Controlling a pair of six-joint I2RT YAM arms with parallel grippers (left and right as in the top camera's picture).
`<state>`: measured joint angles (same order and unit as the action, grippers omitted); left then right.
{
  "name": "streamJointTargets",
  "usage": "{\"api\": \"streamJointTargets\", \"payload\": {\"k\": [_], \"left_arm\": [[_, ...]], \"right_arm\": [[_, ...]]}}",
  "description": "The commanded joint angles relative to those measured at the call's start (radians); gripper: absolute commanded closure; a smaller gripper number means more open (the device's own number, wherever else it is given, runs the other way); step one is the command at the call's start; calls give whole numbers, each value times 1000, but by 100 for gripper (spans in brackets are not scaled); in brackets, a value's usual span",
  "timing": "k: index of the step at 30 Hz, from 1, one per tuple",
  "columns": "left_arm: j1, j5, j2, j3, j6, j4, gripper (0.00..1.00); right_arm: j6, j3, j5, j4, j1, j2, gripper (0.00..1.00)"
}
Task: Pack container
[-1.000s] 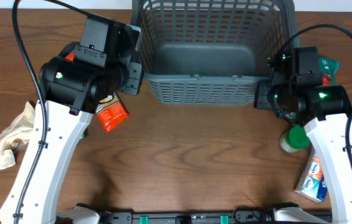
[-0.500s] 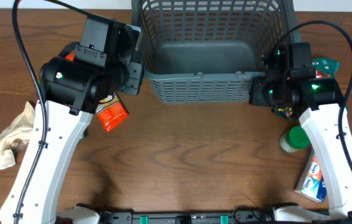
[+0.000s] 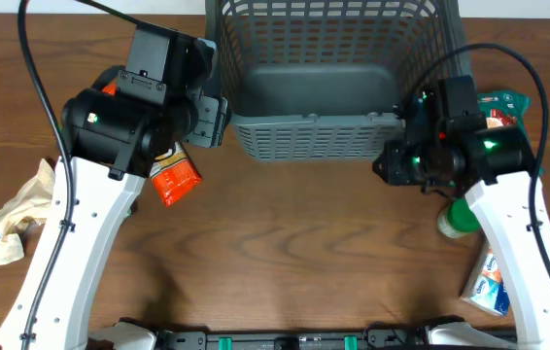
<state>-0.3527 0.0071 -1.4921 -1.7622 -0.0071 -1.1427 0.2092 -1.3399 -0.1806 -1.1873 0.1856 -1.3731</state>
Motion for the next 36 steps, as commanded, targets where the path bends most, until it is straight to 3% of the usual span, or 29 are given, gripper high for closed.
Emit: {"api": "streamJointTargets", "payload": {"k": [1,4,7,10,13,15,16,19,24,36], "left_arm": [[32,-20,3,-11,-57,4,33],[84,-20,6,-11,-96,0,32],[127,-19,11,-11,-125,-10,32],[160,-19,17,-11,-127,-15,32],[184,-19,21,-11,-134,-15,32],[196,-19,23,-11,-138,-16,32],[202,-19,23,-11,-138,-15,32],[224,-20,23,-11,-138,-16,32],[285,-20,23,-11,-172,-15,32],[370,-20,23,-11,-173,-14,32]], "right_arm": [[30,1,-18,-46,8,37,69],[29,-6,-18,-62,8,100,51],[29,-45,-18,-71,8,165,44],[31,-128,18,-89,2,217,43],[117,-231,192,-87,-27,257,51],[169,-283,357,-81,-57,267,68],[181,-306,430,-74,-79,267,83],[179,-329,508,-45,-153,254,92],[167,-329,499,-29,-296,170,96],[16,-329,206,125,-485,-171,96]]}}
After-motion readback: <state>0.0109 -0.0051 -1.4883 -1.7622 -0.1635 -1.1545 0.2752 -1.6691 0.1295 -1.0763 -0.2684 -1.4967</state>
